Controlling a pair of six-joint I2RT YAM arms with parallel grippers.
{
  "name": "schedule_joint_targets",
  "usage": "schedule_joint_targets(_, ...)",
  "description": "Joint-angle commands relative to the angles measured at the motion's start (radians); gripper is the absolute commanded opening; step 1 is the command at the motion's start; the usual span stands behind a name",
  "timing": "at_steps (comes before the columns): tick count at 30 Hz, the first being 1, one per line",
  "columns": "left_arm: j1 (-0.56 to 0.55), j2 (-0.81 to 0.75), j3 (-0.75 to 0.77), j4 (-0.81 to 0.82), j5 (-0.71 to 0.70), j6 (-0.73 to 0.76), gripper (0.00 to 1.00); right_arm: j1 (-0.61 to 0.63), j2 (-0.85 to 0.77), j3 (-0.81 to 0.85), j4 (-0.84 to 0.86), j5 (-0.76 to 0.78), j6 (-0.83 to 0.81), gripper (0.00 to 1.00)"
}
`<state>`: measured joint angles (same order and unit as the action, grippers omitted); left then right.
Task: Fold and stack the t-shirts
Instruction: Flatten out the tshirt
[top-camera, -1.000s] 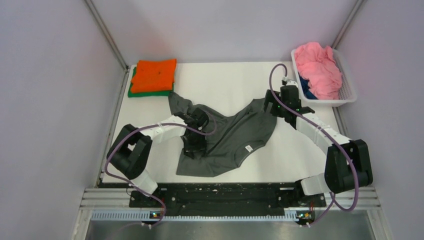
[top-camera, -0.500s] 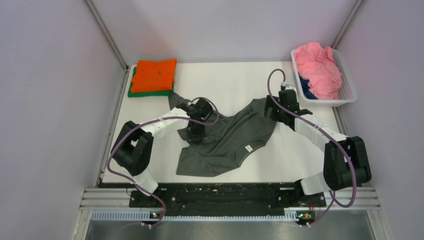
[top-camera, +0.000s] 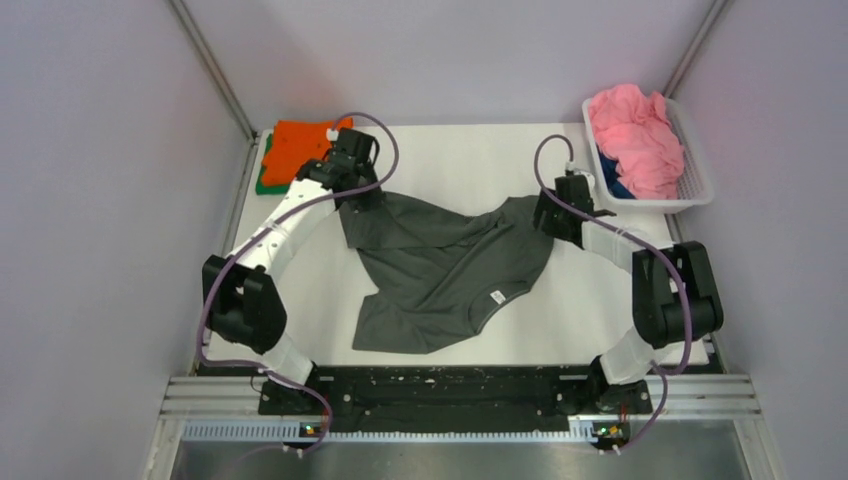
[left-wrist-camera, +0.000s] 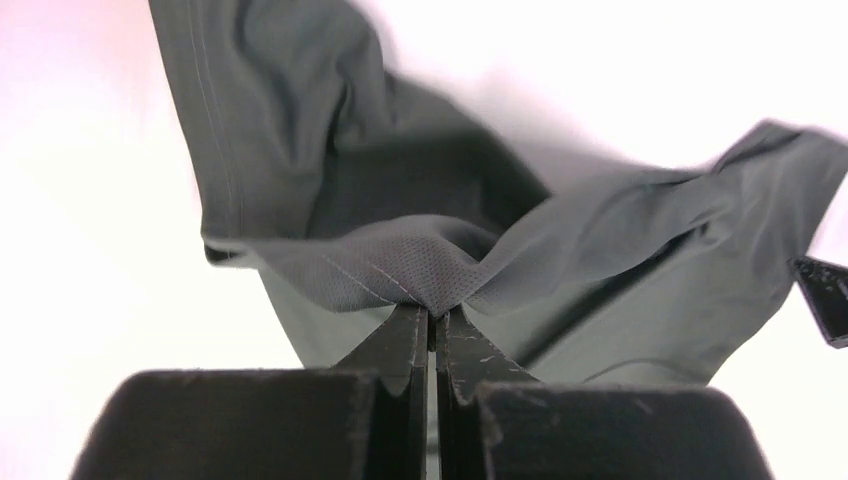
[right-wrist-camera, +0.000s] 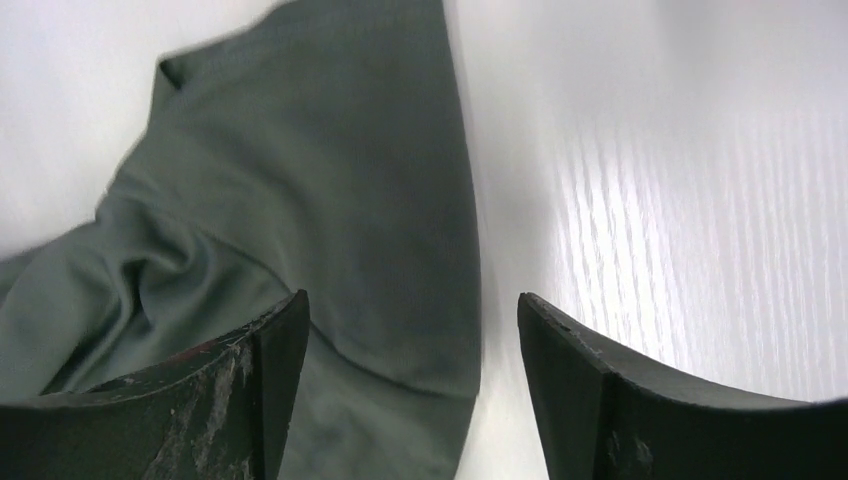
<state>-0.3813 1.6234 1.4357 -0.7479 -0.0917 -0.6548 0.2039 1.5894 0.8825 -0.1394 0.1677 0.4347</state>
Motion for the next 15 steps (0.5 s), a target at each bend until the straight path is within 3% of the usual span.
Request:
schedule_joint_targets(1, 0.040, 0.044, 0.116, 0.065, -0.014, 0.052, 0.00, -0.036, 0.055, 0.120, 0.088, 0.002, 0.026, 0.73)
schedule_joint_targets(15, 0.103, 0.164, 0.277, 0.098, 0.016, 0.100, 0.00, -0.043, 0.328, 0.314, 0.038, 0.041, -0.008, 0.63)
